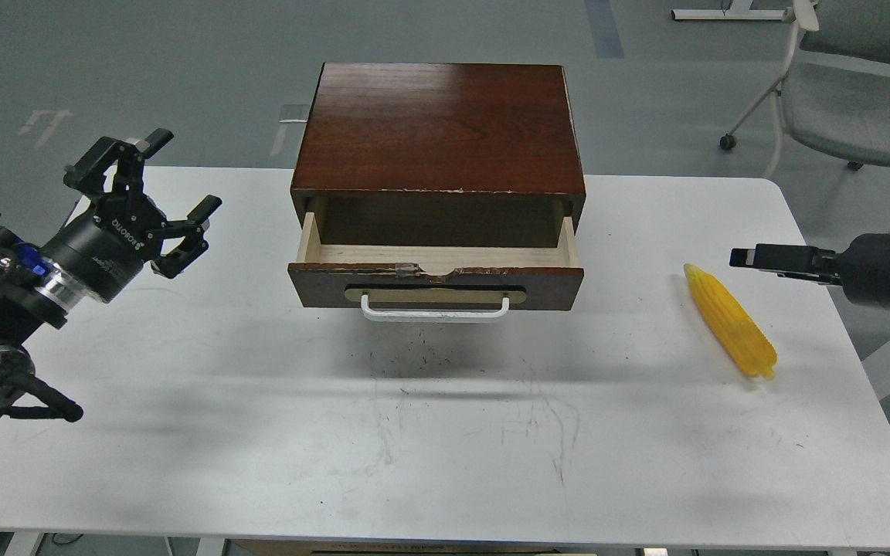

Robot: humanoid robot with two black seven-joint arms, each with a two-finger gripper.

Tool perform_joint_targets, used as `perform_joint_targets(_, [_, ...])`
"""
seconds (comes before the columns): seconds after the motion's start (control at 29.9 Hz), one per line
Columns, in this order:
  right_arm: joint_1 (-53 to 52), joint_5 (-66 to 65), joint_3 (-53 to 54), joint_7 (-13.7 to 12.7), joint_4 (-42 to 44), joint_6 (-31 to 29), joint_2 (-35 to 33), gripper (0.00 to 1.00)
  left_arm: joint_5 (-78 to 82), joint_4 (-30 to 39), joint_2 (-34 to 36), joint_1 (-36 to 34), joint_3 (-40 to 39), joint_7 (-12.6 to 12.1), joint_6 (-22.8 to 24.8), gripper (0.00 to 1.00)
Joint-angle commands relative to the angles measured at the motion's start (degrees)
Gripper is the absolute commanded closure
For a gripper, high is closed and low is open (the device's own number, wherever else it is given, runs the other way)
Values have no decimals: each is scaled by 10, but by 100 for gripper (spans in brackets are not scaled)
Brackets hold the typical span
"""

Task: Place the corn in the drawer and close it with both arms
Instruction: 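Lower the right gripper onto the corn cob and grasp it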

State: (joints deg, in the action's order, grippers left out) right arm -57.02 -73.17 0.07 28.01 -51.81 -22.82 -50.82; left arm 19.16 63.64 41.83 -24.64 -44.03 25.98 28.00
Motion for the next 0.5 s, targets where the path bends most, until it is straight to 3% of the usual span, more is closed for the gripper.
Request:
perform_joint_targets(0.0, [-2, -13, -45, 0, 43, 32, 42, 0, 0, 0, 0, 0, 0, 0, 0, 1])
perform_joint_targets(0.33, [-12, -13, -120, 0, 105, 56, 99, 2, 0, 0, 0, 0, 0, 0, 0, 1])
perform_joint_targets(0.47, [-12, -13, -149, 0, 109, 71, 114, 8, 1, 0, 0, 0, 0, 0, 0, 1])
